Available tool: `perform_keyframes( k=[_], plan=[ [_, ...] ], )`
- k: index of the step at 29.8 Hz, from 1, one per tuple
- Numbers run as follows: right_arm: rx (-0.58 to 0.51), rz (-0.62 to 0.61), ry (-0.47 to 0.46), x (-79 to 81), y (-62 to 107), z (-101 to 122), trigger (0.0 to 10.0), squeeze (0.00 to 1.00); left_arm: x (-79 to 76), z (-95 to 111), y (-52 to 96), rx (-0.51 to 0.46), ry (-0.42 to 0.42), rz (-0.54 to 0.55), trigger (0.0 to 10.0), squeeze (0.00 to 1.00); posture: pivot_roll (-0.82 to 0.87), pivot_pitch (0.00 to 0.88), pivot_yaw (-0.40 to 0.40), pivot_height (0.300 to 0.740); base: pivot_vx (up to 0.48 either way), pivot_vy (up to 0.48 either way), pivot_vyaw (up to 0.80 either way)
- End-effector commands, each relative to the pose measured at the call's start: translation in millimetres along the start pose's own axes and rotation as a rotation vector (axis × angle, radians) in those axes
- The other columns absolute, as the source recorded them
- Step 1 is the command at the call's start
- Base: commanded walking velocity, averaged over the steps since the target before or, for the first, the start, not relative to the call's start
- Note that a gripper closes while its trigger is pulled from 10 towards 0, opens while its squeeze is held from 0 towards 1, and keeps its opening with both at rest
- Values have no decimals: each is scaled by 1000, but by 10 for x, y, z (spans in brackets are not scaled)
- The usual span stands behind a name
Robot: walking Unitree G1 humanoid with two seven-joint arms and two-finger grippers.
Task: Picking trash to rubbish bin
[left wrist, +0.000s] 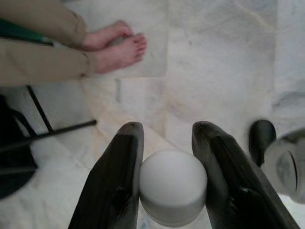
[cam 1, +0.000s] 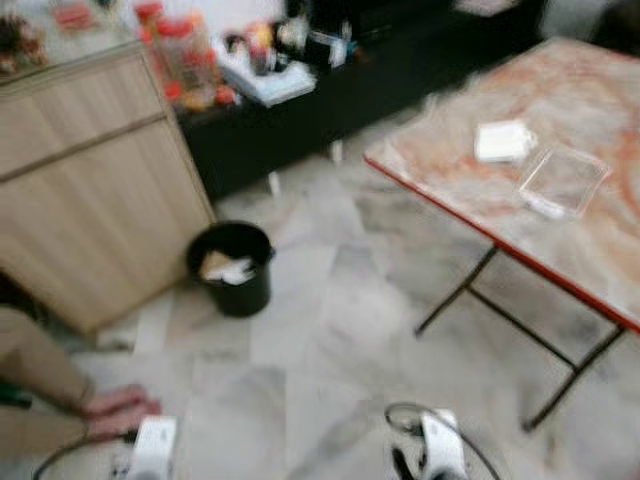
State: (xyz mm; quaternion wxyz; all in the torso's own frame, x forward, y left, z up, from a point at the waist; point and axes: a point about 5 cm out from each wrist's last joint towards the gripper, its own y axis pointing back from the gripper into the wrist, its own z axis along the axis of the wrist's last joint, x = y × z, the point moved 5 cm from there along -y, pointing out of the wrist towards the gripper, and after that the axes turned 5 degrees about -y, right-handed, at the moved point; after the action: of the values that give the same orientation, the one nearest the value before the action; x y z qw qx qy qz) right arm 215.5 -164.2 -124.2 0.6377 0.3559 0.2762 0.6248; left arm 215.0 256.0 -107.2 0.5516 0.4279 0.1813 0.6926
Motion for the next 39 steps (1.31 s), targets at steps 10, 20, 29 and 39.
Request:
perform_keyframes(
  k=[10,20,29,39],
  plan=[
    [1,35,3,165,-14,-4,10000,0,112,-205,24,59,-5,25,10000,0,118,173,23,728,372,0,0],
    [-2,52,9,211,-11,-17,10000,0,114,-207,24,58,-6,24,10000,0,121,177,24,728,372,0,663],
    [-9,51,-6,207,-12,-5,10000,0,116,-202,23,58,-7,26,10000,0,122,176,24,728,370,0,64],
    [-14,51,-2,220,-14,9,10000,0,111,-200,23,58,-6,25,10000,0,121,174,23,728,373,0,360]
  ],
)
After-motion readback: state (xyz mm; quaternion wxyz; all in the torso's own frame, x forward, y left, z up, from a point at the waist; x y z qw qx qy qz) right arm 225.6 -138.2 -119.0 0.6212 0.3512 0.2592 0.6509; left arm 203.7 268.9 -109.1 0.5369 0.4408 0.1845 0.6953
